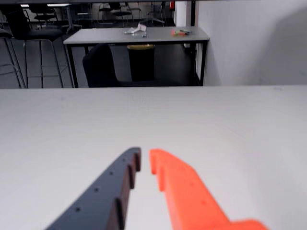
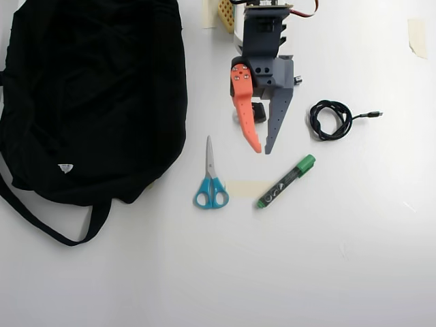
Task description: Put the green marker into the black bag
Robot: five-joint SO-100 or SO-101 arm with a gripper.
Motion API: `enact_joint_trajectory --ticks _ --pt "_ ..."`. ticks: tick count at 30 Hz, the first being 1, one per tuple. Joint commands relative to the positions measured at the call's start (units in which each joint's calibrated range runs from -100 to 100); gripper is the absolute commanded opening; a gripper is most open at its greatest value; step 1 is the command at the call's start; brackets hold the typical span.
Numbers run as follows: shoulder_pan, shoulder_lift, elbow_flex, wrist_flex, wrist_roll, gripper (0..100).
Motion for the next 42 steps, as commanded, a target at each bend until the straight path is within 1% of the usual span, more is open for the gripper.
enact_joint_trajectory --ticks 1,12,25,29,34,39,40,41,42 --pt "1.3 2.6 -6.7 -1.5 0.2 2" --pt "2.0 14.3 -23.7 -1.1 0.3 2" --pt "1.7 15.7 -24.6 0.4 0.3 2" --pt "1.3 14.7 -25.4 6.8 0.3 2" --pt "0.7 14.4 -25.5 12.3 0.3 2" --pt "-0.4 13.7 -31.3 26.4 0.3 2" --pt "-0.4 13.7 -32.9 29.7 0.3 2" --pt "-0.8 13.7 -36.2 35.6 0.3 2" --pt "-1.0 13.7 -37.7 38.4 0.2 2"
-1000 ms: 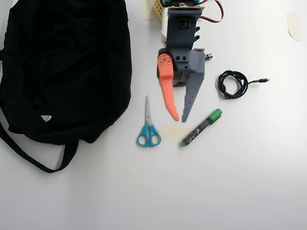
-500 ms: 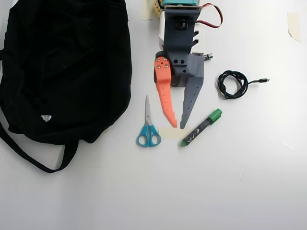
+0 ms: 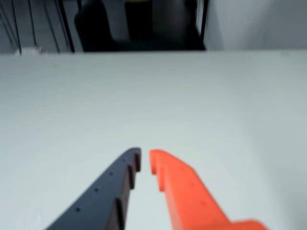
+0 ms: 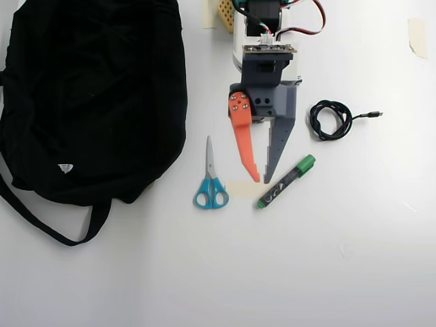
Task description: Put the green marker into the black bag
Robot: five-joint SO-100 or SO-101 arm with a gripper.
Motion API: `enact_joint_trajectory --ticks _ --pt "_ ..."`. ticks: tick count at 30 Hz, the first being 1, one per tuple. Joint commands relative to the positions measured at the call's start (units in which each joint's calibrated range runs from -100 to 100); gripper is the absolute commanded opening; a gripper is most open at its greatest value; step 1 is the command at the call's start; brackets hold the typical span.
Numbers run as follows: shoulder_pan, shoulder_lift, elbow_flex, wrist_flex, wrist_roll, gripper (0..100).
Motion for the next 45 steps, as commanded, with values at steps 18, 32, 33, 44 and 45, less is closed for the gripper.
enact_joint_trajectory --ticks 18,32,33,44,45 --pt "-3.4 -2.4 -12.4 45.8 0.1 2" --pt "-1.7 -2.4 -12.0 55.3 0.1 2" --pt "-1.7 -2.4 -12.0 55.3 0.1 2" --pt "-1.2 -2.4 -12.0 55.3 -0.2 2" --pt "-1.1 -2.4 -12.0 55.3 -0.2 2"
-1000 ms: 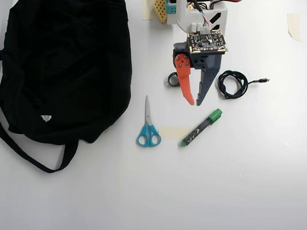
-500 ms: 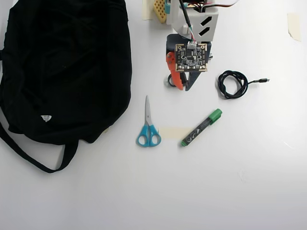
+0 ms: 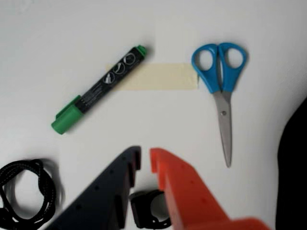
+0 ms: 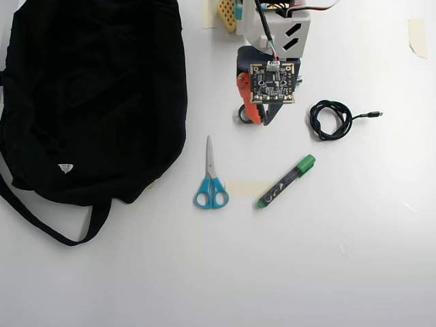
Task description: Put the green marker into the black bag
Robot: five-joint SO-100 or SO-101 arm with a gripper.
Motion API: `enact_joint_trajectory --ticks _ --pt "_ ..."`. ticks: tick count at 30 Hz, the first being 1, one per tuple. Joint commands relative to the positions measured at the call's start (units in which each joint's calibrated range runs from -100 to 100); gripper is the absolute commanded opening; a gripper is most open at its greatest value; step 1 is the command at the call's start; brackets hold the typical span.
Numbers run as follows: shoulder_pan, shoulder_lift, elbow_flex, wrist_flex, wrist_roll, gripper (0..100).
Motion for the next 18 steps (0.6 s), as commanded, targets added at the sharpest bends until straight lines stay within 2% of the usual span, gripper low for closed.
enact_joint_trajectory --ticks 1,18 --pt "0.6 -2.1 -1.5 0.3 0.0 2" --pt "-0.3 -2.0 -1.5 0.4 -0.1 2"
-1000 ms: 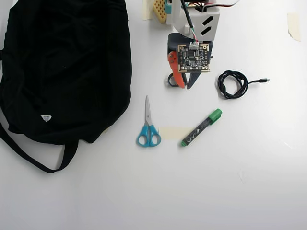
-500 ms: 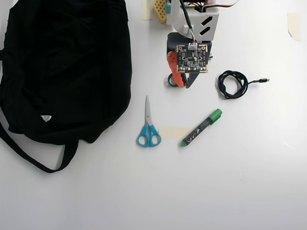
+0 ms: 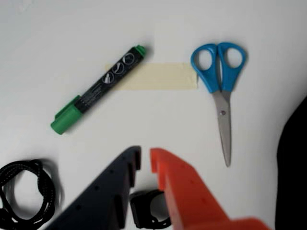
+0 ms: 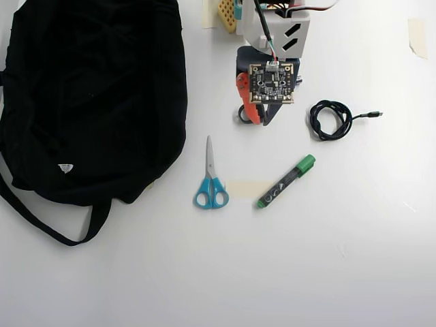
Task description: Put the green marker into the black bag
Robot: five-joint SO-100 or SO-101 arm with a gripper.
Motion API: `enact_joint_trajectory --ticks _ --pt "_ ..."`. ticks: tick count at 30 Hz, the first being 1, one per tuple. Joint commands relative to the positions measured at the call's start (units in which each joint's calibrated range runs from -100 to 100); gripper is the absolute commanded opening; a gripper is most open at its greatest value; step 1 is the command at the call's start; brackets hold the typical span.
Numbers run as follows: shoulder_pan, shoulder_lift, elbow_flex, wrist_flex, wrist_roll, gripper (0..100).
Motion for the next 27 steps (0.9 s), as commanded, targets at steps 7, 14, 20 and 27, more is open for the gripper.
enact_joint_trajectory --ticks 7,14,20,27 --pt "-2.0 -1.4 -1.5 -0.2 0.4 2" --pt "-5.2 -1.2 -1.5 -0.3 0.5 2" --pt "-5.8 -1.2 -1.5 -0.3 0.5 2" --pt "-7.7 -1.2 -1.5 -0.1 3.5 2"
